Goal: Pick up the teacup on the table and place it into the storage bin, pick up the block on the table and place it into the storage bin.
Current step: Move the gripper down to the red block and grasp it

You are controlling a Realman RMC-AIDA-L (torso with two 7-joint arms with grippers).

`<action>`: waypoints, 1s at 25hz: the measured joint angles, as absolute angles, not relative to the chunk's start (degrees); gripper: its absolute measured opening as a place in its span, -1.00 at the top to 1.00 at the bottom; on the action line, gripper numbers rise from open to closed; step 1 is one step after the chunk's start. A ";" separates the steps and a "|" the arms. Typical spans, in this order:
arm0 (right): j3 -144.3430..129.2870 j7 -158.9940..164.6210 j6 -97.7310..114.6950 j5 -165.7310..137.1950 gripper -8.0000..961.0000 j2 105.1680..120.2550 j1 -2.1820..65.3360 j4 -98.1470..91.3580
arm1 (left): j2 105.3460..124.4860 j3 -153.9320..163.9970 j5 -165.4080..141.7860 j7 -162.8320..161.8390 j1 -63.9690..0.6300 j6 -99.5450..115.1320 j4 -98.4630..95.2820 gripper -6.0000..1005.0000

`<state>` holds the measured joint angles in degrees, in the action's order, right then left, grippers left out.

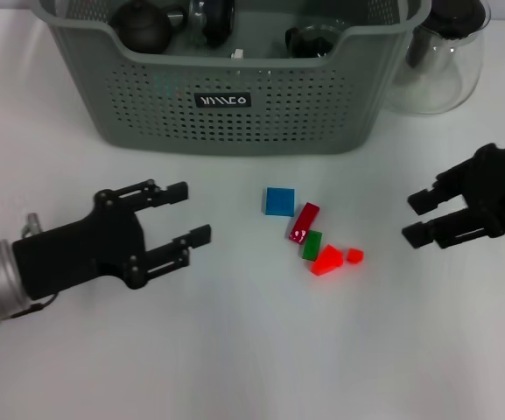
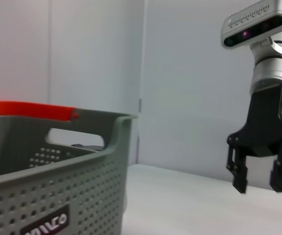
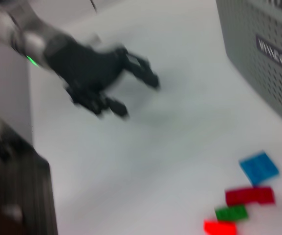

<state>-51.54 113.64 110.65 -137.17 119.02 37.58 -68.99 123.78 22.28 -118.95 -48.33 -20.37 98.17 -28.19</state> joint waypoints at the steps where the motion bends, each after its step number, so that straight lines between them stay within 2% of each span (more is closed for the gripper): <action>1: -53.33 115.23 110.61 -138.87 -0.12 119.23 38.83 -69.39 | 123.77 21.62 -118.94 -48.45 -20.07 98.62 -28.48 -0.23; 5: -61.09 117.81 108.28 -144.47 -0.12 120.42 43.60 -68.01 | 123.75 19.38 -118.91 -48.54 -19.11 99.68 -29.00 -0.23; 9: -68.77 119.83 101.70 -144.30 -0.12 120.52 45.53 -64.09 | 123.77 18.52 -119.01 -48.31 -18.83 99.39 -28.88 -0.23; 25: -83.40 122.26 85.74 -142.23 -0.02 120.60 43.92 -56.55 | 124.10 18.19 -118.82 -48.41 -19.24 98.82 -28.61 -0.23</action>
